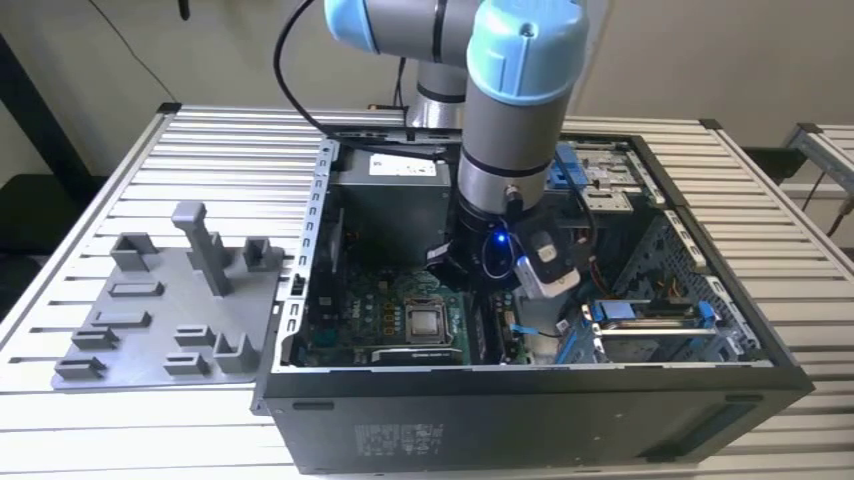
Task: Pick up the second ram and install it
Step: 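Insert the second ram into the second slot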
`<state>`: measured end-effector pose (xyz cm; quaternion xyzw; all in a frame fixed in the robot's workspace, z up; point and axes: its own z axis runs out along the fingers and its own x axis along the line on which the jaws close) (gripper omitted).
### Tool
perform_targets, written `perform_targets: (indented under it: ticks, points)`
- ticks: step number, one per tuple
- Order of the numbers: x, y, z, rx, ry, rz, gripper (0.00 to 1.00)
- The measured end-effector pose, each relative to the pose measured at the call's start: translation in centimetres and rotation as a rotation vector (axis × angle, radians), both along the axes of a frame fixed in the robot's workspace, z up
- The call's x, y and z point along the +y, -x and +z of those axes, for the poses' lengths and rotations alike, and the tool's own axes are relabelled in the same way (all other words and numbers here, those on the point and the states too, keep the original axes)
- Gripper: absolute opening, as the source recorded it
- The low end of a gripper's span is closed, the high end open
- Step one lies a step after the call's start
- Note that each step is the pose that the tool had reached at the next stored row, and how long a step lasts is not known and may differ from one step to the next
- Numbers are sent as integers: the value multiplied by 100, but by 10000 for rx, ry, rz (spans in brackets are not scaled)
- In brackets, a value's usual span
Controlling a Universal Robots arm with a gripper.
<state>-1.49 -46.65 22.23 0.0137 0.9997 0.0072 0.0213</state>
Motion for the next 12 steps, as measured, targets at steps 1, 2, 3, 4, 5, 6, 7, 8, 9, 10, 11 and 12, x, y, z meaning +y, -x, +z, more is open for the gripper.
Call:
perform_targets:
  ticks: [1,2,3,4,5,6,7,8,9,10,11,12]
  points:
    - [-1,0,-3,-1,0,0,14]
    - [-1,0,-6,-1,-1,0,14]
    - [-1,0,-8,0,0,0,14]
    - [-2,0,-9,0,2,0,14]
    - [-2,0,-10,0,2,0,14]
    - [-2,0,-12,0,1,0,14]
    - [-2,0,-14,0,1,0,14]
    - [-3,0,-15,0,-1,0,14]
    - [-3,0,-15,0,-2,0,14]
    - [-8,-1,-16,0,-1,0,14]
    - [-13,-1,-18,-3,-8,1,14]
    - [-16,0,-18,-3,-7,0,14]
